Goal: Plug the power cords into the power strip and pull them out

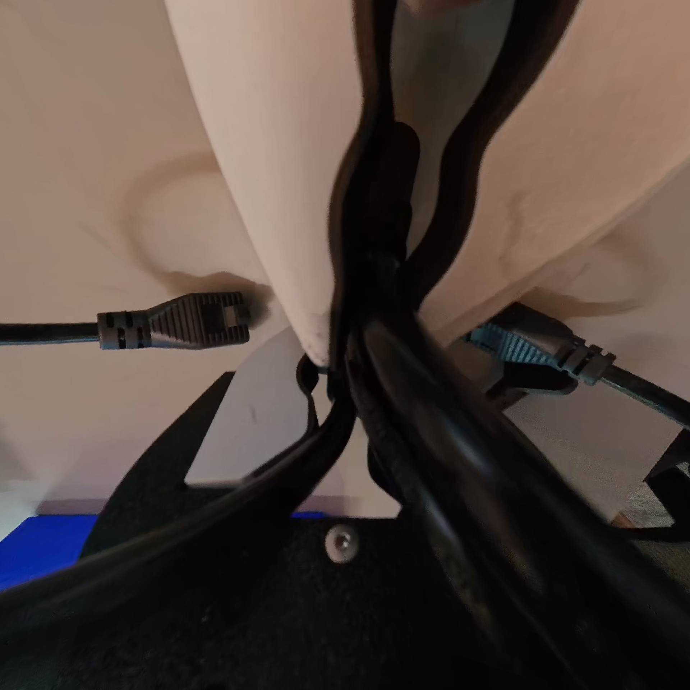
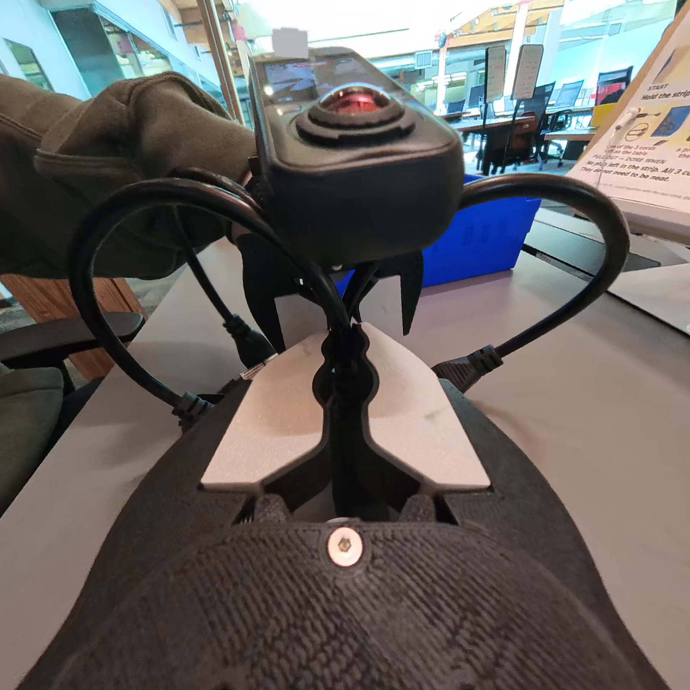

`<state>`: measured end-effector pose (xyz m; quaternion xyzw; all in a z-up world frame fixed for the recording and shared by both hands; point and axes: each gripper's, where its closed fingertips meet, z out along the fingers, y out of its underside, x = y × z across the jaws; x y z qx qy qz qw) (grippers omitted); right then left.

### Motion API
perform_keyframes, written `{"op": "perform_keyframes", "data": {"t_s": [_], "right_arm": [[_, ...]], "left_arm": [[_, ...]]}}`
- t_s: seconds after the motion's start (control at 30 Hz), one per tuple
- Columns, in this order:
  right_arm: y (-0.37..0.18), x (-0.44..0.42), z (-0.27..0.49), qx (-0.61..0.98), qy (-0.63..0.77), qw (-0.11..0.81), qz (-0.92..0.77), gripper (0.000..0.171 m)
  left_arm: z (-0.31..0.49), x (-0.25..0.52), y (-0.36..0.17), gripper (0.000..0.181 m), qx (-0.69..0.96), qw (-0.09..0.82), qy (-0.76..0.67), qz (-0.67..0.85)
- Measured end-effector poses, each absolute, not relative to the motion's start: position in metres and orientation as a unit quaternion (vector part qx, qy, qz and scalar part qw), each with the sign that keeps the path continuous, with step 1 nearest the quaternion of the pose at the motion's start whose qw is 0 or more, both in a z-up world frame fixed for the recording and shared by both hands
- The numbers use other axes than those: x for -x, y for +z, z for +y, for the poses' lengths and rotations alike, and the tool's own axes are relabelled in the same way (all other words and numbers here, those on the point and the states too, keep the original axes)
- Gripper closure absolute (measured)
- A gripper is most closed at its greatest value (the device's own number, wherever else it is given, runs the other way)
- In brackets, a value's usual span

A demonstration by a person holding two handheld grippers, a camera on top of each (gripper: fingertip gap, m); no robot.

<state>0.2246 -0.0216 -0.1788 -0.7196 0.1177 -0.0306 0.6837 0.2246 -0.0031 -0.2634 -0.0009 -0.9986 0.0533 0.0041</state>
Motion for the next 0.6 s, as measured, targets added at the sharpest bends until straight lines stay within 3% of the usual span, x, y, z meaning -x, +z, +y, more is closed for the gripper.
{"op": "perform_keyframes", "data": {"t_s": [0.03, 0.6], "right_arm": [[-0.1782, -0.225, -0.0205, 0.721, -0.032, 0.682, 0.12, 0.163], [-0.1772, -0.2268, -0.0173, 0.746, -0.041, 0.657, 0.099, 0.164]], "left_arm": [[-0.0028, -0.225, -0.2631, 0.158, 0.001, 0.003, 0.047, -0.999], [-0.0019, -0.2262, -0.2627, 0.157, 0.0, 0.002, 0.021, -1.0]]}}
